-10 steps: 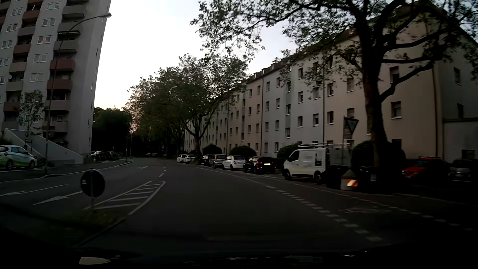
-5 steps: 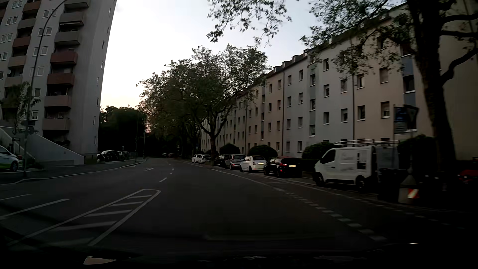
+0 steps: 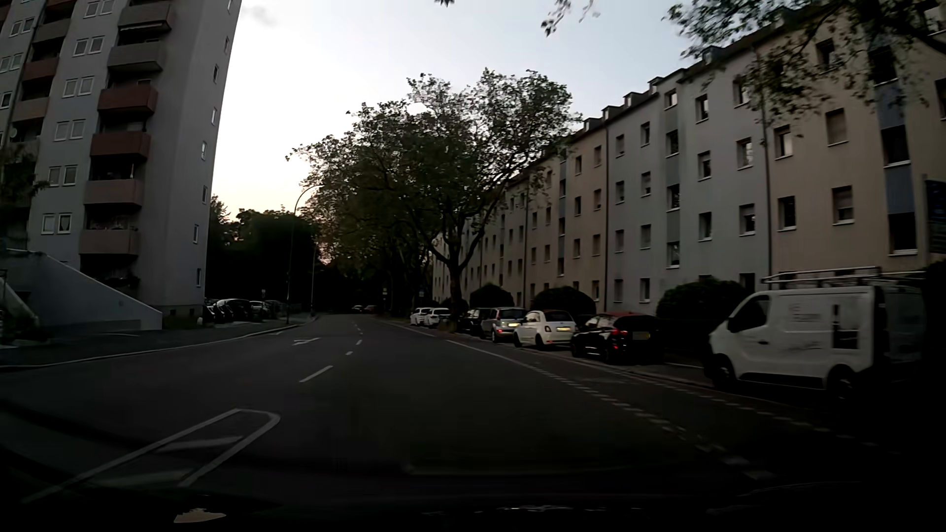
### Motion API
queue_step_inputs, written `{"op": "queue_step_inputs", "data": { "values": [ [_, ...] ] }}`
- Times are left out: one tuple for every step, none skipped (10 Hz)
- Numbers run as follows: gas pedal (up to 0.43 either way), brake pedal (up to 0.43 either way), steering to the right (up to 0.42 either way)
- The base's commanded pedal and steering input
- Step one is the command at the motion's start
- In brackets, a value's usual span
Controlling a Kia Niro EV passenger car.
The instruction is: Follow the waypoints while adhering to traffic rules and regulations
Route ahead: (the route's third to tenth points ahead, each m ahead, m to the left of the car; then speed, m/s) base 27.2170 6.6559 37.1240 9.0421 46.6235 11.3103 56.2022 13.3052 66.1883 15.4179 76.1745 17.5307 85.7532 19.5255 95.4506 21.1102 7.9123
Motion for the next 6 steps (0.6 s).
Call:
{"op": "queue_step_inputs", "data": {
  "values": [
    [0.079,0.000,-0.068],
    [0.079,0.000,-0.068],
    [0.079,0.000,-0.069],
    [0.079,0.000,-0.069],
    [0.079,0.000,-0.068],
    [0.087,0.000,-0.069]
  ]
}}
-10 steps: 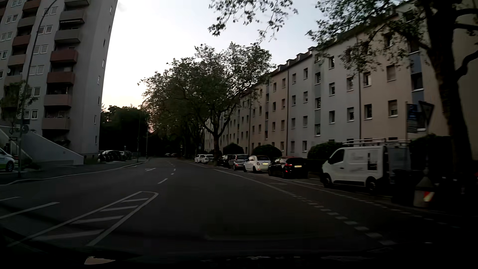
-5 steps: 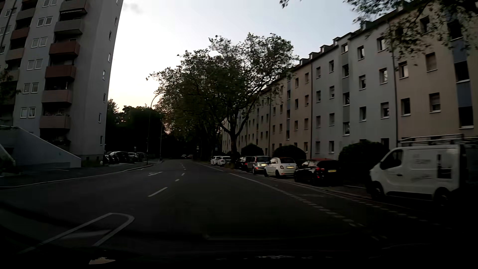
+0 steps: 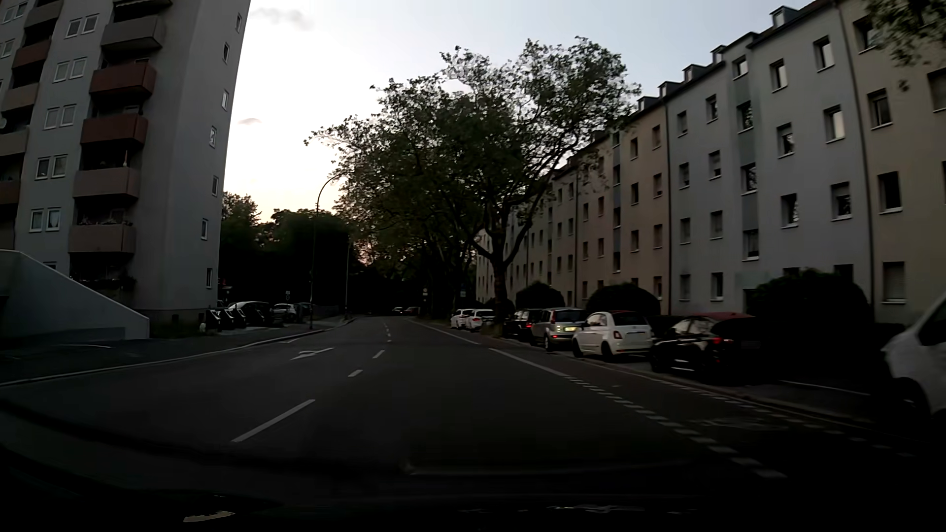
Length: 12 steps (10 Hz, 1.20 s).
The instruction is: Follow the waypoints while adhering to traffic rules and regulations
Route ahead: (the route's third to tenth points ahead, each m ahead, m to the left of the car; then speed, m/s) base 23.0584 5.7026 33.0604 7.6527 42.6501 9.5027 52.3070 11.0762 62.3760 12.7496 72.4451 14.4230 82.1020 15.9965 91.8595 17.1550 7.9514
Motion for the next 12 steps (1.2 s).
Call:
{"op": "queue_step_inputs", "data": {
  "values": [
    [0.087,0.000,-0.068],
    [0.087,0.000,-0.064],
    [0.098,0.000,-0.053],
    [0.098,0.000,-0.041],
    [0.110,0.000,-0.032],
    [0.130,0.000,-0.025],
    [0.130,0.000,-0.021],
    [0.130,0.000,-0.021],
    [0.130,0.000,-0.022],
    [0.130,0.000,-0.023],
    [0.130,0.000,-0.023],
    [0.130,0.000,-0.023]
  ]
}}
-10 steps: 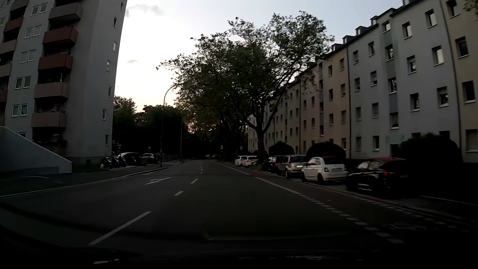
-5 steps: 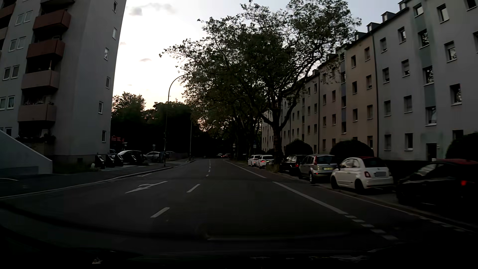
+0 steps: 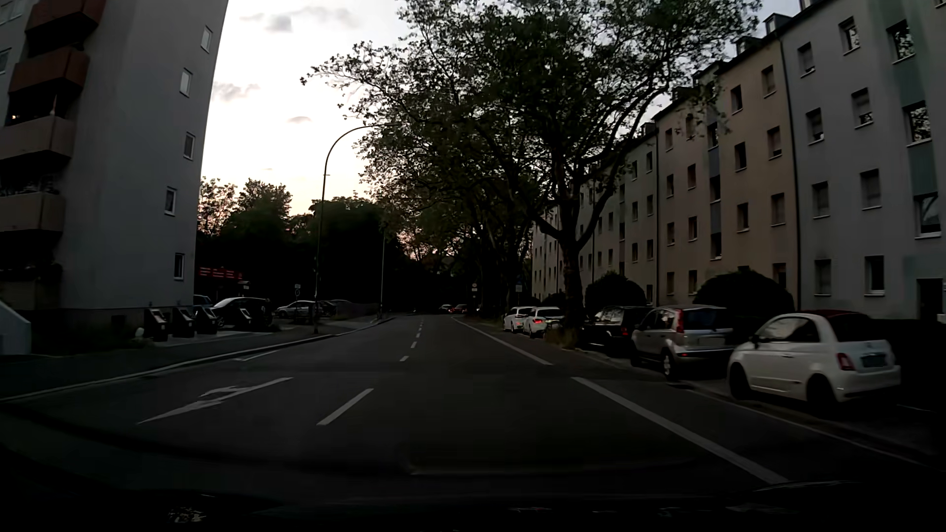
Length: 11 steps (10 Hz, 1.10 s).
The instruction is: Follow the waypoints while adhering to traffic rules and regulations
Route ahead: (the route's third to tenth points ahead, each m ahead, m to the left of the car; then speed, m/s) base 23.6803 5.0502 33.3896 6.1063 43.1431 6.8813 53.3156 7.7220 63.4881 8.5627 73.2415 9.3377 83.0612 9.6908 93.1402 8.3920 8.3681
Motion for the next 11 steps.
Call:
{"op": "queue_step_inputs", "data": {
  "values": [
    [0.130,0.000,-0.024],
    [0.130,0.000,-0.025],
    [0.130,0.000,-0.025],
    [0.130,0.000,-0.025],
    [0.130,0.000,-0.025],
    [0.130,0.000,-0.025],
    [0.130,0.000,-0.025],
    [0.130,0.000,-0.025],
    [0.130,0.000,-0.024],
    [0.130,0.000,-0.024],
    [0.130,0.000,-0.023]
  ]
}}
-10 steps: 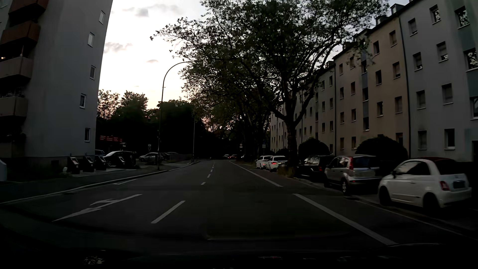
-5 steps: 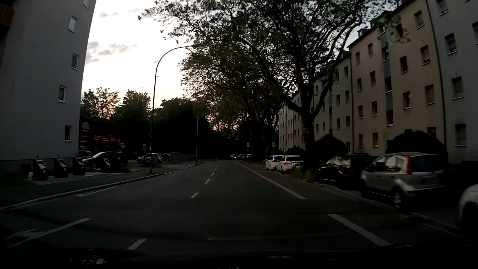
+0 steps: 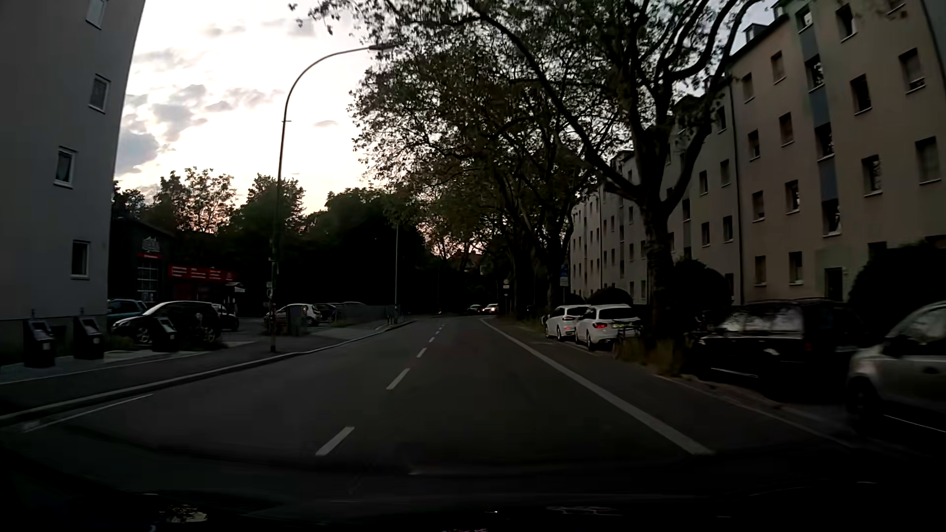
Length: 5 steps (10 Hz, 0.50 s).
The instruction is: Follow the waypoints while adhering to traffic rules and regulations
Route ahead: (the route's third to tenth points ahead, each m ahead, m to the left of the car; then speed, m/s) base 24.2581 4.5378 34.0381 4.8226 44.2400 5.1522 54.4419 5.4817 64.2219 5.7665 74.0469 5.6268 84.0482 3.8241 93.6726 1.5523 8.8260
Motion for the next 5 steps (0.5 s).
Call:
{"op": "queue_step_inputs", "data": {
  "values": [
    [0.130,0.000,-0.020],
    [0.118,0.000,-0.018],
    [0.118,0.000,-0.014],
    [0.098,0.000,-0.011],
    [0.087,0.000,-0.010]
  ]
}}
